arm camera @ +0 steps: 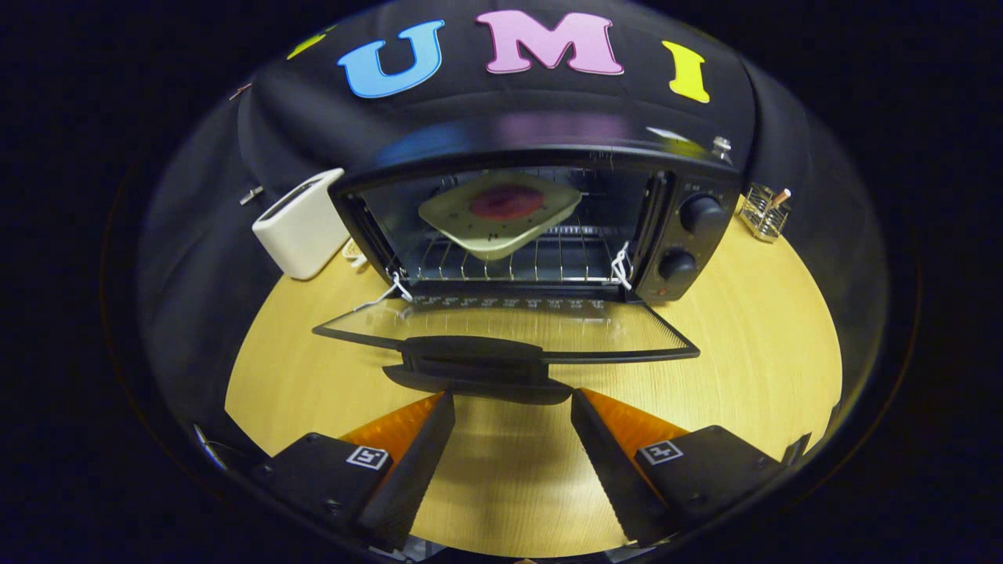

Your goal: Open the toaster oven, put the food inside, and close the toaster oven door.

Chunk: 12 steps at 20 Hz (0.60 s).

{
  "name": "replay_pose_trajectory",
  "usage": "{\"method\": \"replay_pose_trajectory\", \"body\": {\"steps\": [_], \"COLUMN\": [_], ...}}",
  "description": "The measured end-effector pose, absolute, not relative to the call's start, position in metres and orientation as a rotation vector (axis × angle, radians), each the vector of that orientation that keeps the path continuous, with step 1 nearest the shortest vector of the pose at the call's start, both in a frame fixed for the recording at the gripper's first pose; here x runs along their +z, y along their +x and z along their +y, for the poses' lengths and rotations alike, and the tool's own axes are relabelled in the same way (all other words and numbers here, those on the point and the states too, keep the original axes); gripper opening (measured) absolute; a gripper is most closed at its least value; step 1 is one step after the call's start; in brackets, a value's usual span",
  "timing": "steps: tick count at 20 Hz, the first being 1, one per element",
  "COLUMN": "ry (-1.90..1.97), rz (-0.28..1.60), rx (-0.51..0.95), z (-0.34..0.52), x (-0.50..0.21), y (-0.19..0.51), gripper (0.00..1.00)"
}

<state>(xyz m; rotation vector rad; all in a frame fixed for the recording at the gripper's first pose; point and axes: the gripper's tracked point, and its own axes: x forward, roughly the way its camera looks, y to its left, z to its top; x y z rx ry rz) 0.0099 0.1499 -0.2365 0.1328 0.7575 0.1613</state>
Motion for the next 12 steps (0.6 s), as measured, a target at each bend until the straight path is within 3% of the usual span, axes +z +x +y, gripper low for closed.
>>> {"method": "replay_pose_trajectory", "body": {"steps": [12], "ry": [0.185], "rz": [0.524], "rx": [0.121], "z": [0.135], "x": [-0.146], "y": [0.040], "gripper": [0.99]}}
